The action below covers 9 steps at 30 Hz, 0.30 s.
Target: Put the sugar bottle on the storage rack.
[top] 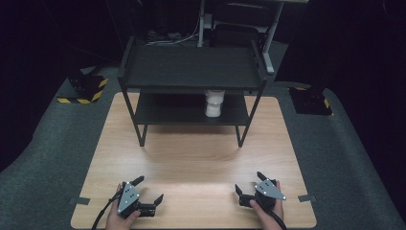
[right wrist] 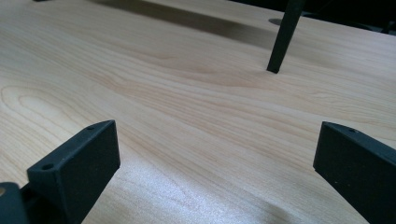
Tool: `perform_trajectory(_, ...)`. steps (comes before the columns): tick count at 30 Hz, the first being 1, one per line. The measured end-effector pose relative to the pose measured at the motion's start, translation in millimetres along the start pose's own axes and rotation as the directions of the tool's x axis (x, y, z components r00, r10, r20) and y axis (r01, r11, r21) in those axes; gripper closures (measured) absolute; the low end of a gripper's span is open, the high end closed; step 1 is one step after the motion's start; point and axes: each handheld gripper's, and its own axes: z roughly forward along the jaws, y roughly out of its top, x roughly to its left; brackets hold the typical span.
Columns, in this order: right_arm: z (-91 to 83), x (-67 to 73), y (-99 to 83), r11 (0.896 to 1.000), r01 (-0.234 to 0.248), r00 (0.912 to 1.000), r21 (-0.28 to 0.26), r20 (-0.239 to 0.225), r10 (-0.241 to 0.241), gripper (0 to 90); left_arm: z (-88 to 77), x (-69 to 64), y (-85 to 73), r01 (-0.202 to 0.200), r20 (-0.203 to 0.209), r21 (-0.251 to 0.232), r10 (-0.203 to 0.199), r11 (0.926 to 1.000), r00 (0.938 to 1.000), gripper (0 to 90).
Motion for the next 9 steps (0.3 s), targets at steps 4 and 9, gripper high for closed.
perform_trajectory(4, 0.3, -0.5, 0.4, 1.0, -0.01, 1.0, 0.002, 0.0, 0.01, 0.0, 0.2, -0.9, 0.4, 0.003, -0.006, 0.002, -0.003, 1.0, 1.0, 0.5)
perform_trajectory(9, -1.9, 1.3, -4.6, 1.0, -0.009, 0.9999, -0.025, 0.01, 0.009, 0.0, 1.4, -0.4, 2.9, 0.009, -0.005, 0.016, -0.009, 0.9998, 0.9999, 0.5)
